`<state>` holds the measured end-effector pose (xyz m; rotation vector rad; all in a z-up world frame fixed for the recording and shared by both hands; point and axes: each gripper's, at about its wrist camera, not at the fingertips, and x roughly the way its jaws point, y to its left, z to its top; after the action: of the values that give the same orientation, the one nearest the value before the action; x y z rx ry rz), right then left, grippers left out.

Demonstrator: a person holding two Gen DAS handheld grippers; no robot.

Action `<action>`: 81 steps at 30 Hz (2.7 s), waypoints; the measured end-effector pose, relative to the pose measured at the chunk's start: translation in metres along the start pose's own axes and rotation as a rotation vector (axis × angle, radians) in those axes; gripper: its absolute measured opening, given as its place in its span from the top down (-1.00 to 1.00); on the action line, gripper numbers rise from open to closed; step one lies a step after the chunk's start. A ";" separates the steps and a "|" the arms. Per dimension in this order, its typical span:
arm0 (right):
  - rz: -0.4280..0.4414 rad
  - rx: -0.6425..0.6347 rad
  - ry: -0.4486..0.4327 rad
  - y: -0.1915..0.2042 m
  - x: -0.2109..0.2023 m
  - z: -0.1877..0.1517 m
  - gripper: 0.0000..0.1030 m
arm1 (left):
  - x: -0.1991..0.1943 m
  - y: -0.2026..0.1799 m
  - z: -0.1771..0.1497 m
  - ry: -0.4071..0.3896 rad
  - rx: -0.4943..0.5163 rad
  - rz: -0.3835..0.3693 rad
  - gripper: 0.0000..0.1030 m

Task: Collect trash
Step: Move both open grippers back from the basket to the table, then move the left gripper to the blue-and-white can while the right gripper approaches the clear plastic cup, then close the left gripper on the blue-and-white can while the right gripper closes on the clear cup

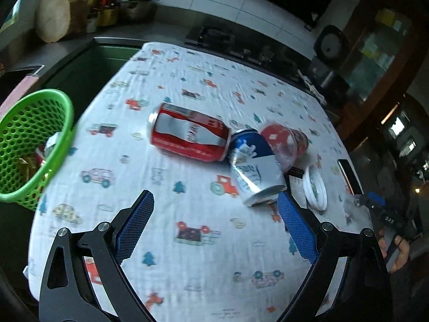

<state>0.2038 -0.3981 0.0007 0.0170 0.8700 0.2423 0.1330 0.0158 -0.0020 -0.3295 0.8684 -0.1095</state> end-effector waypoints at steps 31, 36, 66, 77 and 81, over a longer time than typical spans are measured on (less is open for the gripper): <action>0.037 0.083 0.069 -0.032 0.053 -0.014 -0.03 | 0.080 -0.042 0.027 0.122 0.005 -0.056 -0.79; 0.048 0.077 0.071 -0.030 0.054 -0.013 0.11 | 0.099 -0.048 0.032 0.148 0.000 -0.054 -0.79; 0.114 0.036 0.055 -0.009 0.043 -0.013 0.36 | 0.127 -0.054 0.028 0.193 0.069 -0.042 -0.49; 0.069 0.030 0.030 -0.020 0.025 -0.023 -0.30 | 0.127 -0.054 0.025 0.202 0.079 -0.042 -0.49; 0.066 0.026 0.021 -0.023 0.024 -0.020 -0.31 | 0.128 -0.054 0.025 0.204 0.075 -0.040 -0.49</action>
<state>0.2076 -0.4168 -0.0330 0.0678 0.8939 0.2930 0.2367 -0.0582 -0.0633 -0.2689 1.0573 -0.2152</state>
